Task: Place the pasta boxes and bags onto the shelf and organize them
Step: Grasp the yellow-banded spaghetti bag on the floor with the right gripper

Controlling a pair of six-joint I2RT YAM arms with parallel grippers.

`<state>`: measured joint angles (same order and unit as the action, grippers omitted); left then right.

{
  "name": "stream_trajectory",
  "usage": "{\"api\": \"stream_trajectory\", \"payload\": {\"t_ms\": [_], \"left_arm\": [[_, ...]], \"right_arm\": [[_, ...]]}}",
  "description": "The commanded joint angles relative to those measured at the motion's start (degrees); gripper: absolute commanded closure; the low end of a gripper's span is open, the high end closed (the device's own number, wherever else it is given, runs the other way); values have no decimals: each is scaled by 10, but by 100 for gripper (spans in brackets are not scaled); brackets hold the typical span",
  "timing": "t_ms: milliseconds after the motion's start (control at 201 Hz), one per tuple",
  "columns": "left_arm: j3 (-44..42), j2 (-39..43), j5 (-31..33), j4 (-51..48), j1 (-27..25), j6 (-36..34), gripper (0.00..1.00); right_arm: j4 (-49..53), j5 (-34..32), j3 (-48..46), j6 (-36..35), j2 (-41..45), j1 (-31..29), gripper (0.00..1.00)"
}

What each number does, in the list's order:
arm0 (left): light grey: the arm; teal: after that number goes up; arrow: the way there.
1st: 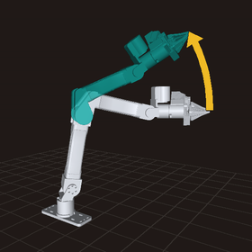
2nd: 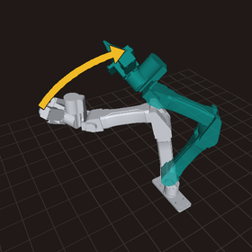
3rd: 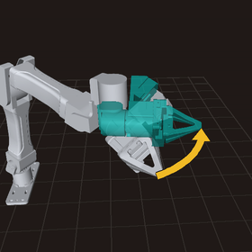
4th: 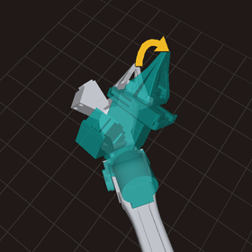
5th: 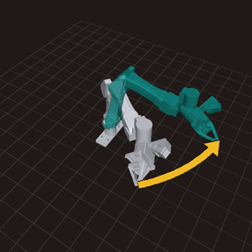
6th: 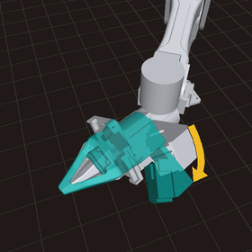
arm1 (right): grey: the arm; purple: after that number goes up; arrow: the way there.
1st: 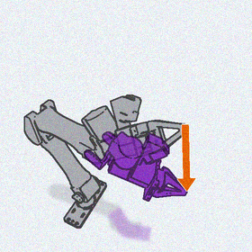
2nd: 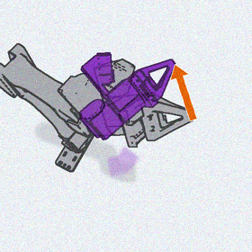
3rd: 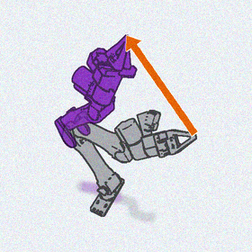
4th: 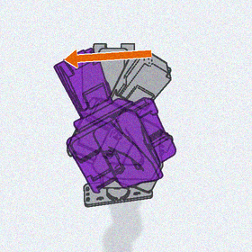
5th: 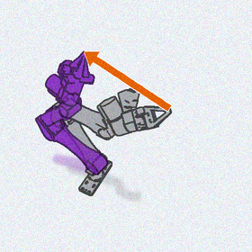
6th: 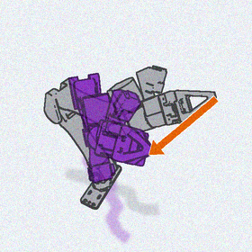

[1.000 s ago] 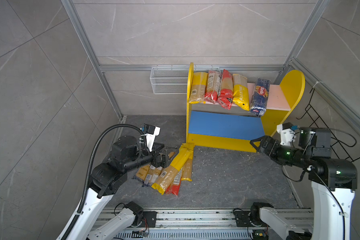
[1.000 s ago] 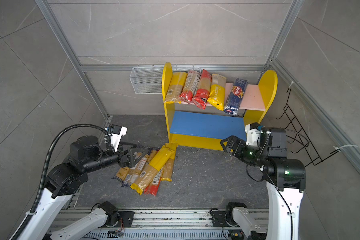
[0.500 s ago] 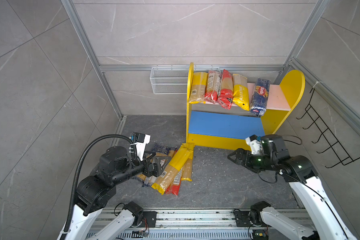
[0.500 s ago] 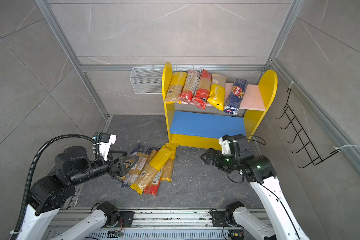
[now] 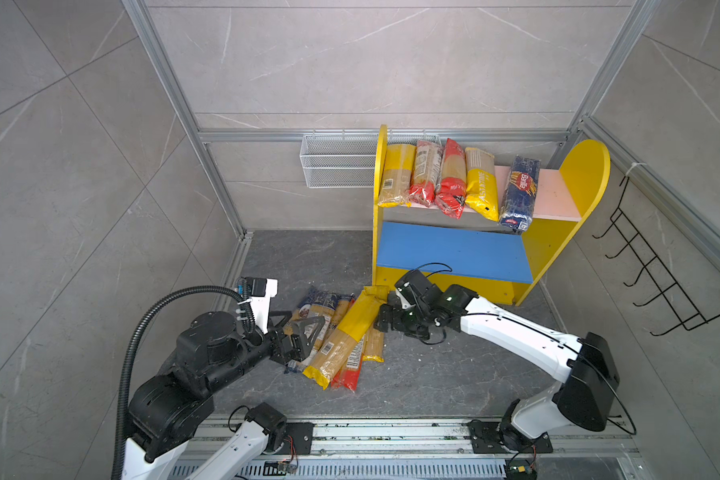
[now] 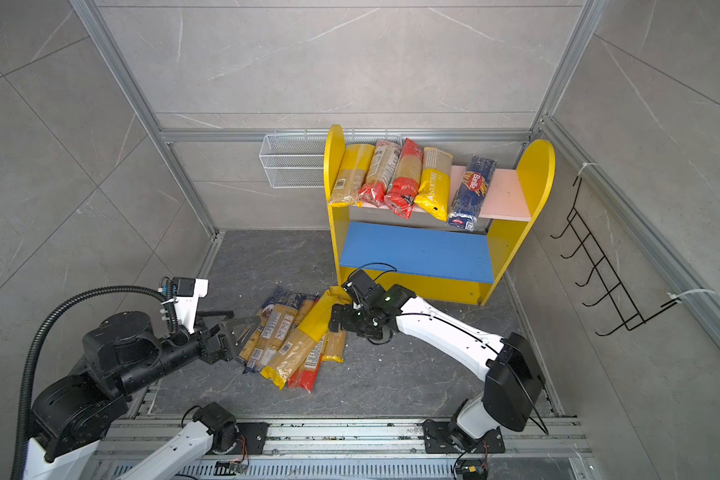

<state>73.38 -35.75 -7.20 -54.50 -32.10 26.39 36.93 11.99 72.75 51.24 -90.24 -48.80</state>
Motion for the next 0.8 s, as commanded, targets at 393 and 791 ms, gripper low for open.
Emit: {"api": "stream_trajectory", "payload": {"t_ms": [393,791], "left_arm": [[27,13,38,-42,3,15,0],[56,15,19,-88,3,2,0]], "right_arm": [[-218,71,-2,120,-139,-105,1],[-298,30,-22,177,-186,-161,2]]}}
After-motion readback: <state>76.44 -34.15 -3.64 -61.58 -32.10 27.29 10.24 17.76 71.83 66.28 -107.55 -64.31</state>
